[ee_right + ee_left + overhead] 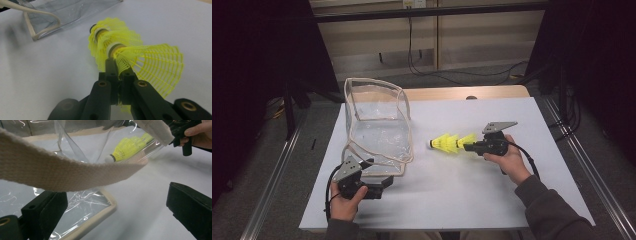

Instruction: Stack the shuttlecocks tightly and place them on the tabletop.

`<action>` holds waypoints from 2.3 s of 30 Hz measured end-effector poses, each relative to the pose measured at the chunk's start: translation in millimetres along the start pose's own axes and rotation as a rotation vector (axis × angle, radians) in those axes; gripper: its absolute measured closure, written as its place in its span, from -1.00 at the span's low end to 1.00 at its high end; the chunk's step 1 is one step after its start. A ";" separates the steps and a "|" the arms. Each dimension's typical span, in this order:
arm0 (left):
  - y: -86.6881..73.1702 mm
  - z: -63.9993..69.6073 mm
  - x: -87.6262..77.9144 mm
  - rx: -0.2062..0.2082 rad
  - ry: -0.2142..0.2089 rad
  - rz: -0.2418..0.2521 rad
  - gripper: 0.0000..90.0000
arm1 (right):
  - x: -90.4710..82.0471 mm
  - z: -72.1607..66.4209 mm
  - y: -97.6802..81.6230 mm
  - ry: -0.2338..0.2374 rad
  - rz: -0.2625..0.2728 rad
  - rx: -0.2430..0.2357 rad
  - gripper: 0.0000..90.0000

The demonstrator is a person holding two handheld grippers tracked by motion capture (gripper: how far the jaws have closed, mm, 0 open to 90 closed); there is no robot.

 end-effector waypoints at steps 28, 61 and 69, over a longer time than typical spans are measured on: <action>0.1 0.1 -0.4 0.000 0.004 0.000 -0.92 | 5.2 -4.7 3.1 0.004 0.010 0.004 0.96; 0.3 0.0 -0.5 0.001 0.001 0.002 -0.92 | 11.1 -8.8 5.1 0.004 0.016 0.004 0.96; 0.3 0.0 -0.4 0.001 0.001 0.001 -0.92 | 12.2 -9.1 5.6 0.000 0.014 0.002 0.96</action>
Point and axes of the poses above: each handheld gripper's, and its own axes: x roughly forward along the jaws, y roughly out of its top, z roughly to its right, the point moved 3 cm from there along x, roughly forward along the jaws, and after that the axes turned 11 degrees about -z, right-handed, at the moved point
